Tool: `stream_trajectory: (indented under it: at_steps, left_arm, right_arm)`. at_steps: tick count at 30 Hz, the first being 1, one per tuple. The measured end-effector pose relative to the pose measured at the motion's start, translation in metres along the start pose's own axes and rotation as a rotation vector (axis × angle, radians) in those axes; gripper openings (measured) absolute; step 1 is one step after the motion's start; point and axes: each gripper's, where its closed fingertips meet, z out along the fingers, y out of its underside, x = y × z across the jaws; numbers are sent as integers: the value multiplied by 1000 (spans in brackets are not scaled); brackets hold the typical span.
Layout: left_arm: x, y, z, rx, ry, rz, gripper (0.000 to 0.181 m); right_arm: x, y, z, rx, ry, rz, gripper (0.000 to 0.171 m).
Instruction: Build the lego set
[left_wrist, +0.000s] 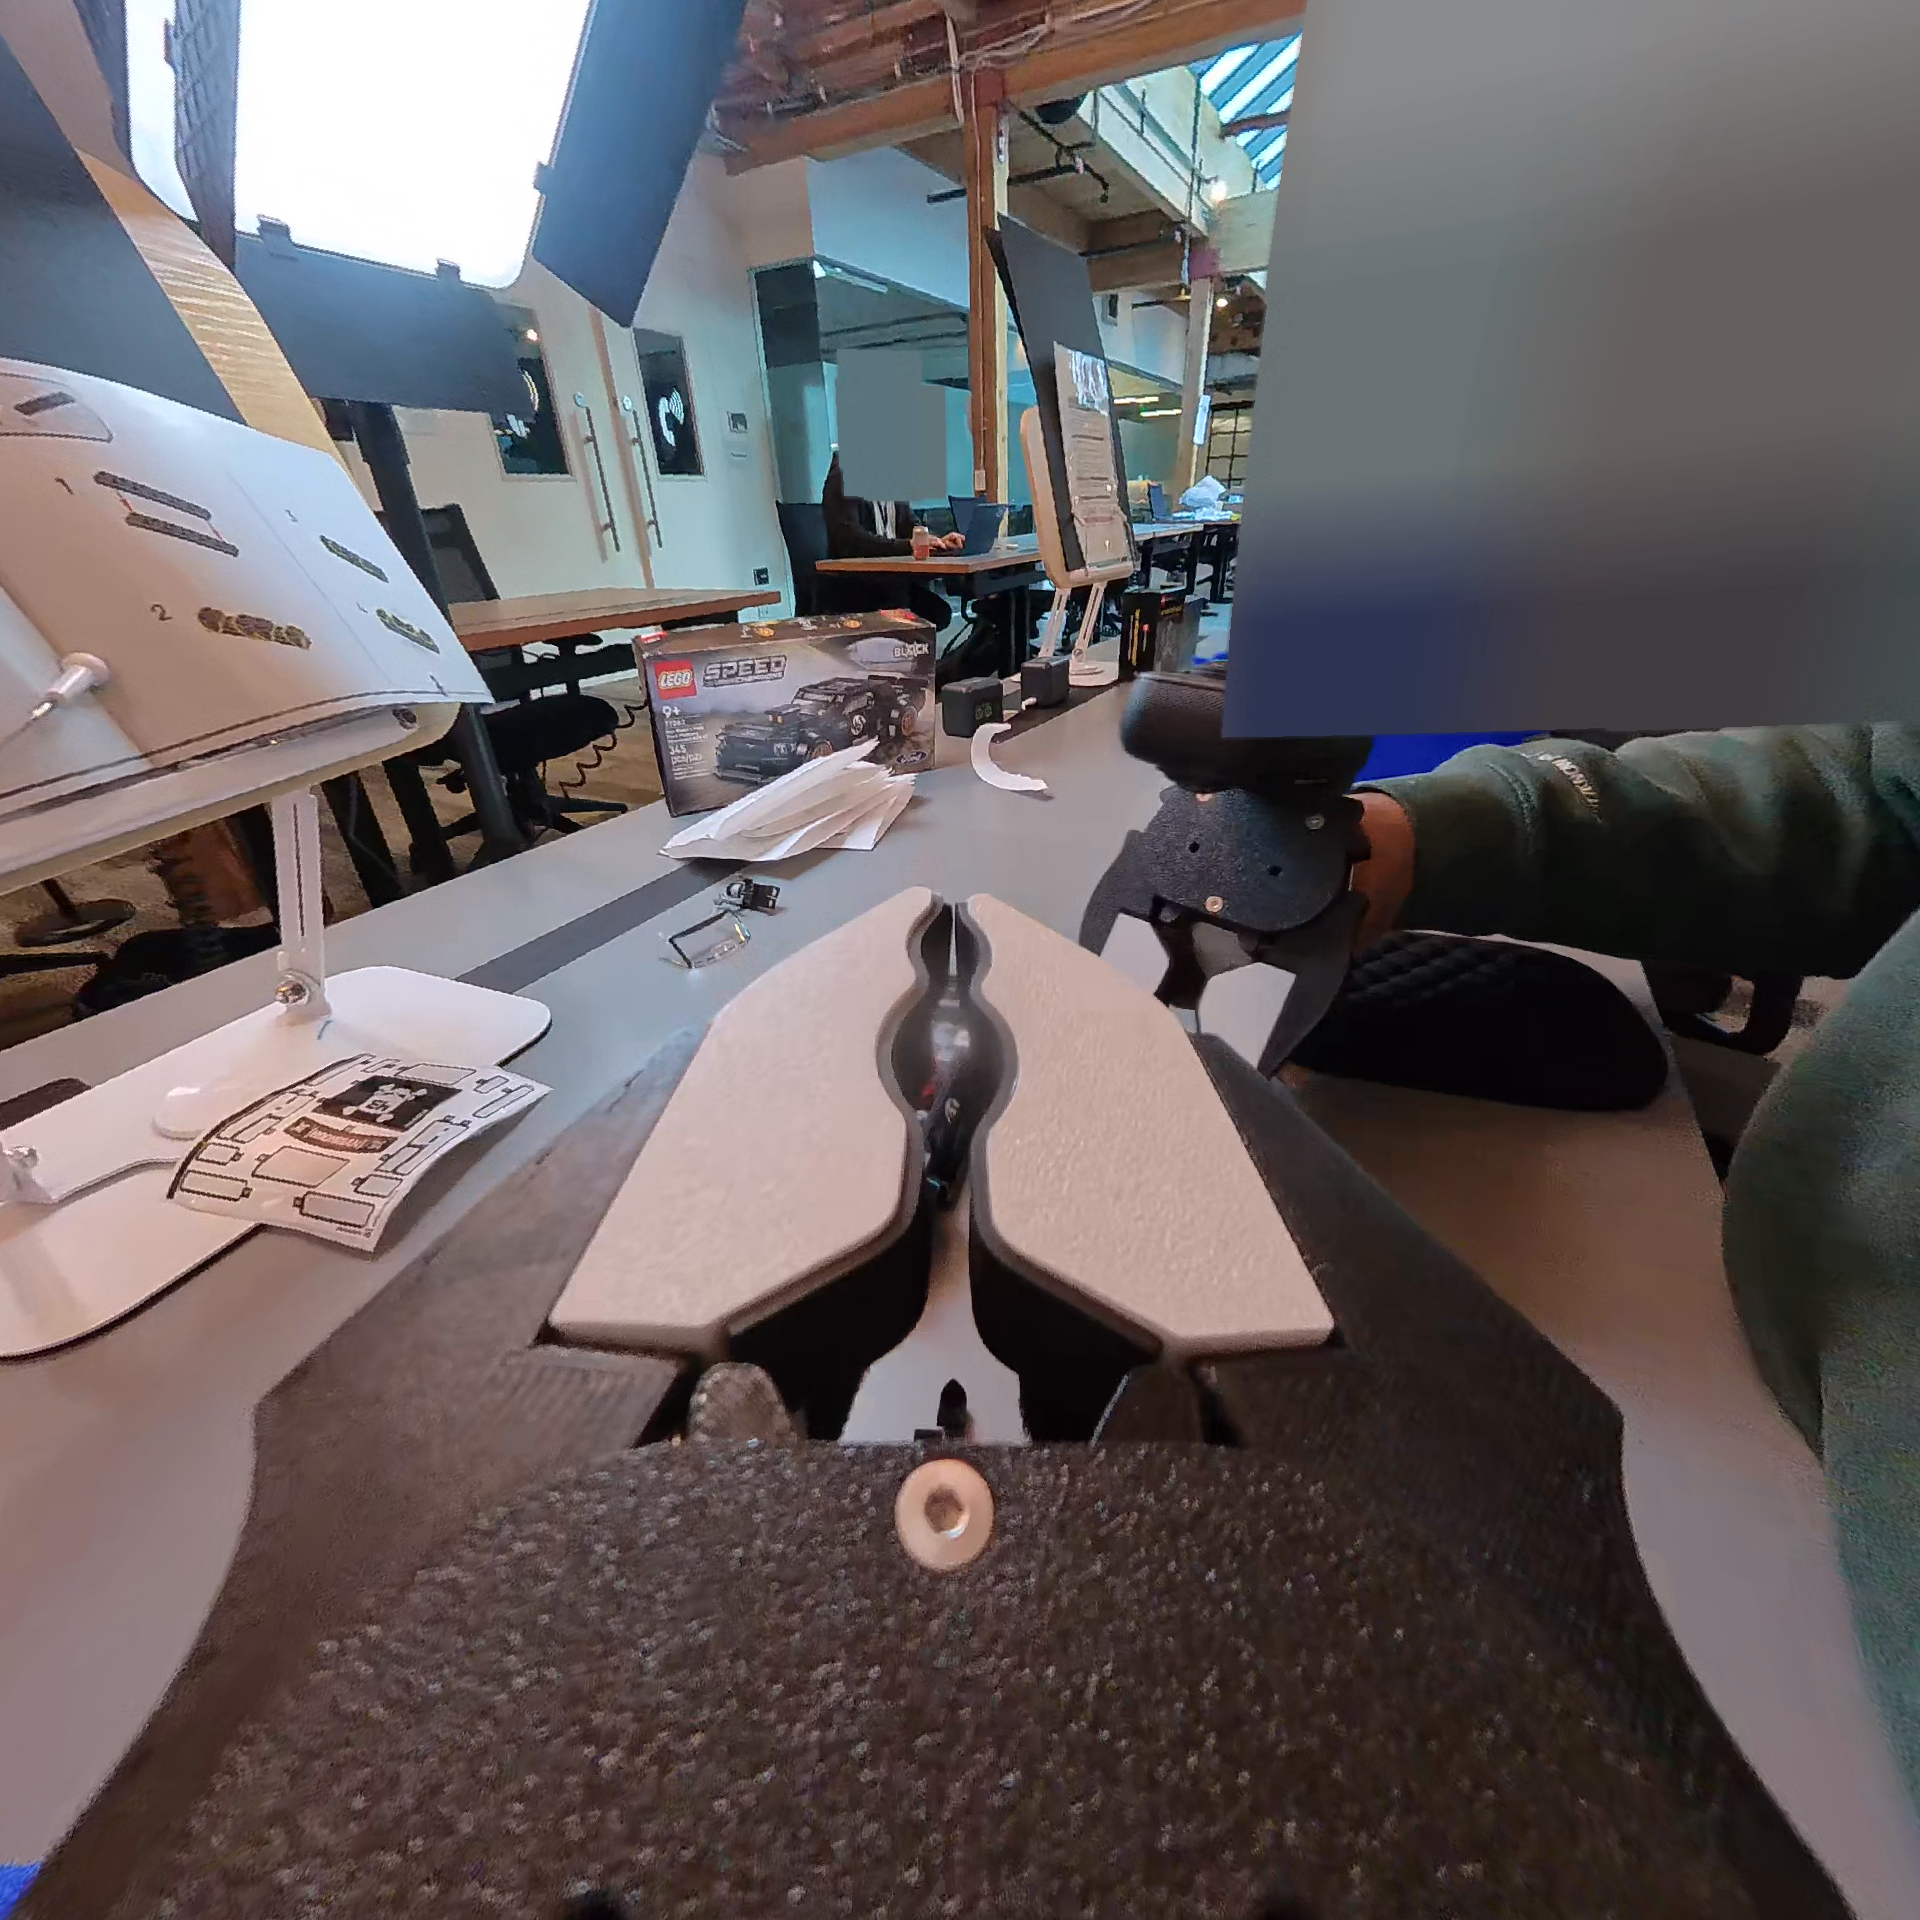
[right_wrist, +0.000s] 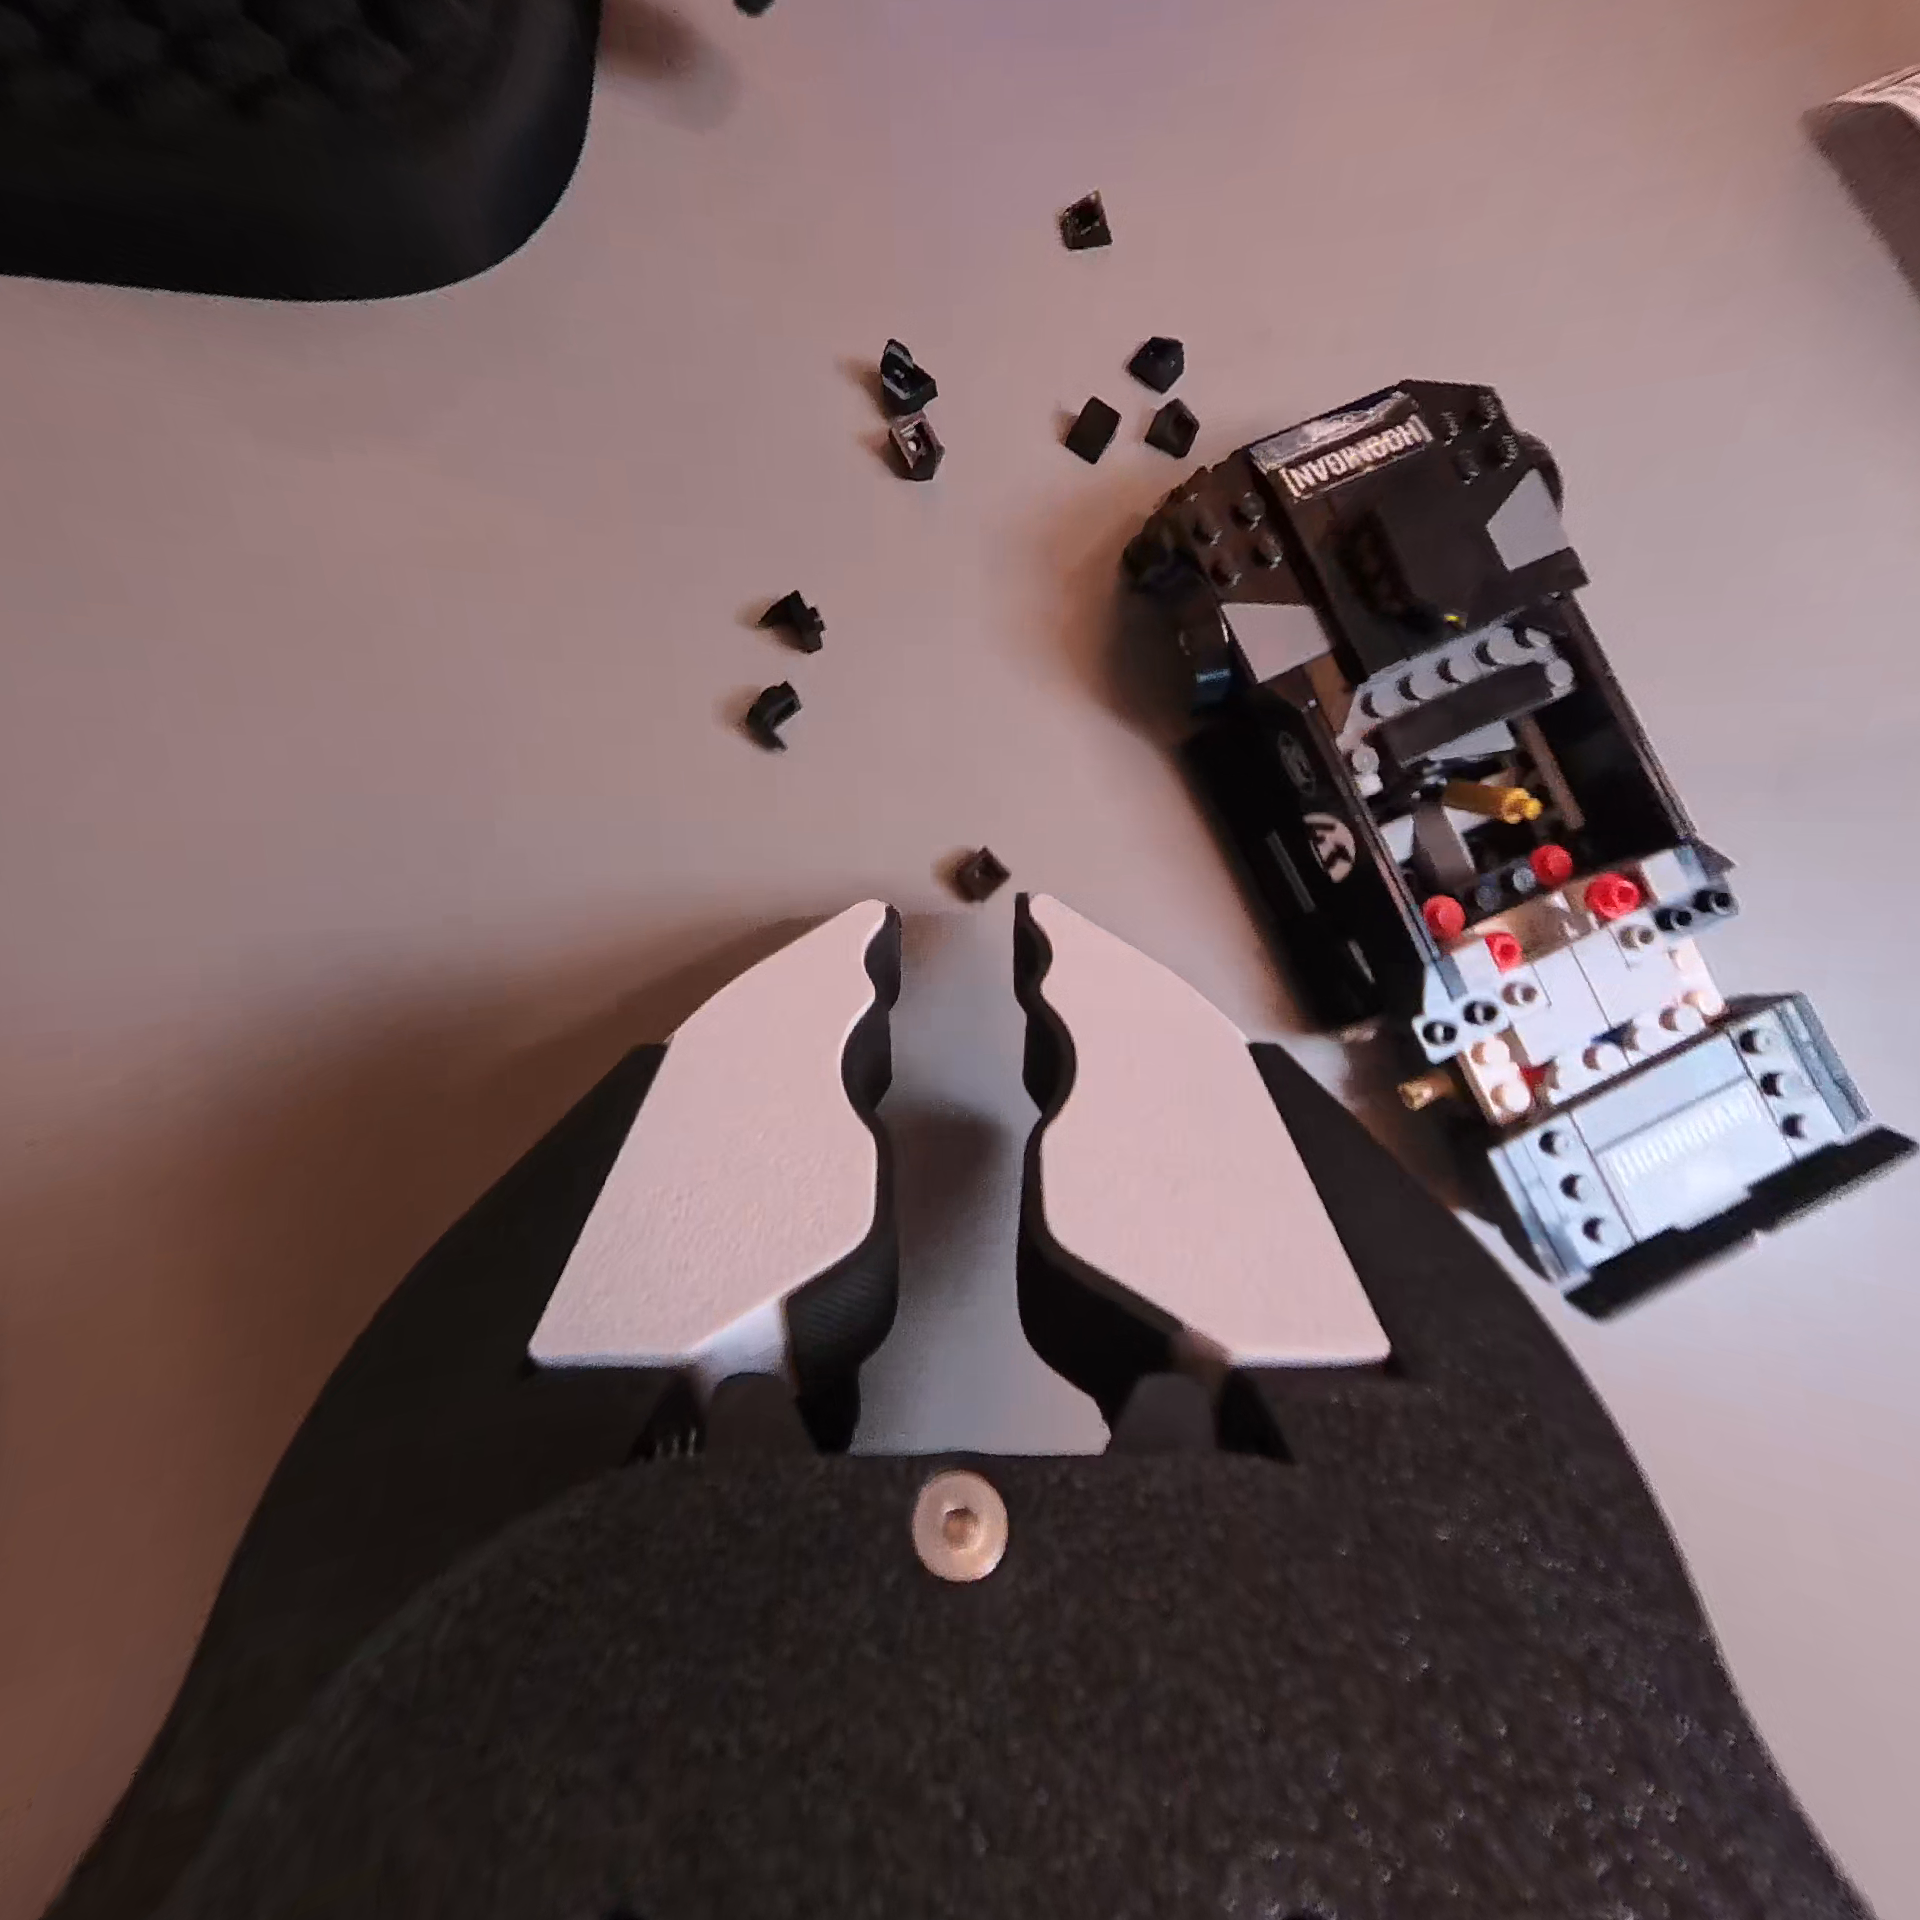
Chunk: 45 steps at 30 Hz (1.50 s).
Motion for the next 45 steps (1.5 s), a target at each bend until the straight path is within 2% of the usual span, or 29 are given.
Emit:
stream_trajectory:
  at_steps: [6, 8, 11, 14, 17, 19, 26, 31, 34, 45]
  left_arm:
    - [10, 24, 9, -121, 45, 28, 2]
    - [15, 33, 12, -161, 65, 36, 3]
    - [24, 45, 18, -206, 98, 46, 5]
    - [34, 52, 22, -229, 129, 92, 9]
    - [42, 56, 28, -235, 128, 172, 13]
    - [47, 52, 33, -211, 106, 233, 15]
    - [61, 32, 42, -112, 50, 368, 12]
    - [62, 22, 41, -66, 12, 373, 13]
    - [67, 17, 39, -29, 27, 380, 12]
    - [78, 23, 35, -51, 122, 419, 11]
  right_arm:
    - [4, 1, 17, -93, -14, -57, 20]
    - [4, 0, 18, -94, -37, -55, 11]
    - [3, -3, 17, -55, -70, -28, 11]
    - [-5, -35, -3, 221, -174, 127, 11]
    - [-13, -80, -45, 609, -369, 400, 11]
    - [-18, -97, -69, 806, -492, 555, 10]
    - [-33, -116, -98, 1104, -774, 859, 10]
    - [-39, -120, -105, 1203, -961, 987, 10]
    - [-41, -118, -100, 1204, -993, 1015, 10]
    - [-53, -111, -96, 1138, -1113, 987, 9]
